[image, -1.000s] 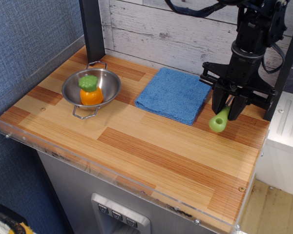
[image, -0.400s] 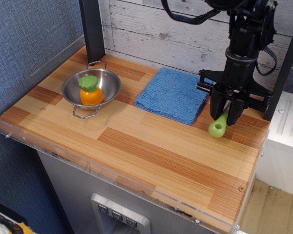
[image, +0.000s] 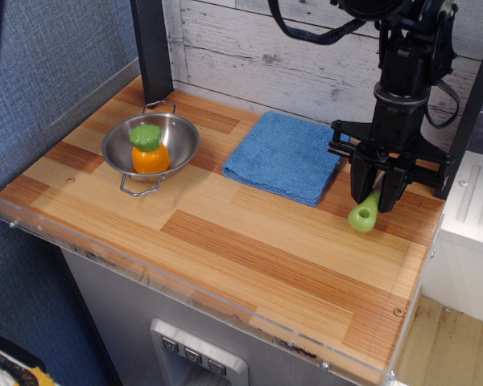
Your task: Put the spatula next to the blue cloth on the right side
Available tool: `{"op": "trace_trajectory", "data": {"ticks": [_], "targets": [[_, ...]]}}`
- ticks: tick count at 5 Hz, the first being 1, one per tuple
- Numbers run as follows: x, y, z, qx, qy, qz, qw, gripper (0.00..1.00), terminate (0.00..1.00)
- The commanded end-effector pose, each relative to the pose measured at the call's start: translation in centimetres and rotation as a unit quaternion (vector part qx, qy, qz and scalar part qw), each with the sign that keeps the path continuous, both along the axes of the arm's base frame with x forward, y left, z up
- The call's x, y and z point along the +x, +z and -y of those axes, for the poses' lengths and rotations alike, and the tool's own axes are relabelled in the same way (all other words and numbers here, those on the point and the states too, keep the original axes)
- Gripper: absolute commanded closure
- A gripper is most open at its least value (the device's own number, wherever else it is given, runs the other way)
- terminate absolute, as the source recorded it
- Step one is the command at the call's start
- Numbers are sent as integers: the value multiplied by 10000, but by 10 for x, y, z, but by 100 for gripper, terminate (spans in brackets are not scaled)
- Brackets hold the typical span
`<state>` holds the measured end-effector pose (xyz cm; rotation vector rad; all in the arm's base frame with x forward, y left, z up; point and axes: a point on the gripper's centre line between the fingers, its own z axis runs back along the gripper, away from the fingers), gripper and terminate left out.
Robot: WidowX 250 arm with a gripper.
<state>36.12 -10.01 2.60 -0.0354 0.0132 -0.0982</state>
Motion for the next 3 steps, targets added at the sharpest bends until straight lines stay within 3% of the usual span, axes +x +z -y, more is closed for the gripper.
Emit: {"op": "trace_trajectory", "data": {"ticks": [1,2,3], "targets": [[10,11,-1,-105,-135,122,9998,0,0],[10,12,-1,-139,-131,79,9998,0,0],[7,28,-2,-149,-147,269,9994,0,0]]}}
